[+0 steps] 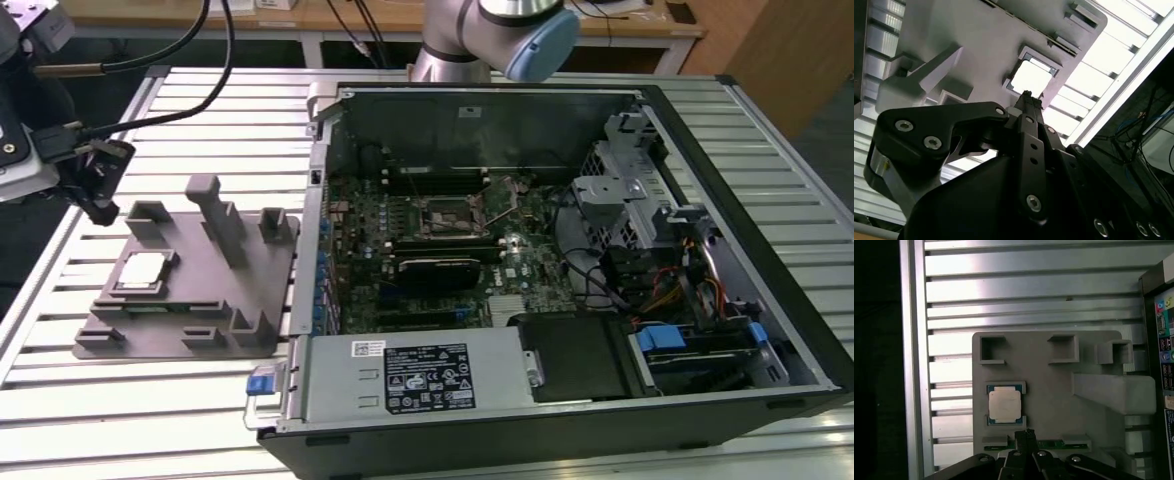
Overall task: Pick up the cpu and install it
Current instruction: 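Pick up the cpu and move it towards the insertion slot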
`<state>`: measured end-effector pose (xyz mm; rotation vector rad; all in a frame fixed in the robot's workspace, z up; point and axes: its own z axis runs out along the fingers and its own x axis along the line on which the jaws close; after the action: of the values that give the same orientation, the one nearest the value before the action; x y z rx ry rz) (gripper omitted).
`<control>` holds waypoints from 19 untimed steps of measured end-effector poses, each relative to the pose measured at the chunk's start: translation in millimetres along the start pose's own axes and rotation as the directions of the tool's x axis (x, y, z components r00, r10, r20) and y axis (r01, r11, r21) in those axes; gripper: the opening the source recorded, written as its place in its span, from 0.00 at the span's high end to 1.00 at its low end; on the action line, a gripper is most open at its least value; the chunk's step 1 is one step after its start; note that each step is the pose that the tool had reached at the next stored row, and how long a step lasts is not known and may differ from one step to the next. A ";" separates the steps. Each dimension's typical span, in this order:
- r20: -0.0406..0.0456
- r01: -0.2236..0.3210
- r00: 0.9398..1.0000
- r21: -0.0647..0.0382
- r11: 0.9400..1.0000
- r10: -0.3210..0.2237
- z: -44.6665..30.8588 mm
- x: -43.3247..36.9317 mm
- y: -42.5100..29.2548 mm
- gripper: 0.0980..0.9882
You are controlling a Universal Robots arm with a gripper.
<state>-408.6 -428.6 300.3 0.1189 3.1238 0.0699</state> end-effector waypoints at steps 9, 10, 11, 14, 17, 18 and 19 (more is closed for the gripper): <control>0.000 0.000 1.000 0.000 1.000 0.000 16.0 6.8 -1.3 0.99; 0.000 0.000 1.000 0.000 1.000 0.000 17.9 6.9 -1.3 0.99; 0.000 0.000 1.000 0.000 1.000 0.000 19.7 6.9 -1.4 0.99; 0.000 0.000 1.000 0.000 1.000 0.000 25.1 7.0 -1.7 0.99; 0.000 0.000 1.000 0.000 1.000 0.000 30.7 7.1 -1.9 0.99; 0.000 0.000 1.000 0.000 1.000 0.000 32.4 7.2 -1.9 0.99; 0.000 0.000 1.000 0.000 1.000 0.000 34.2 7.4 -2.0 0.99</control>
<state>-415.6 -428.6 266.0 0.1189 3.1238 0.0699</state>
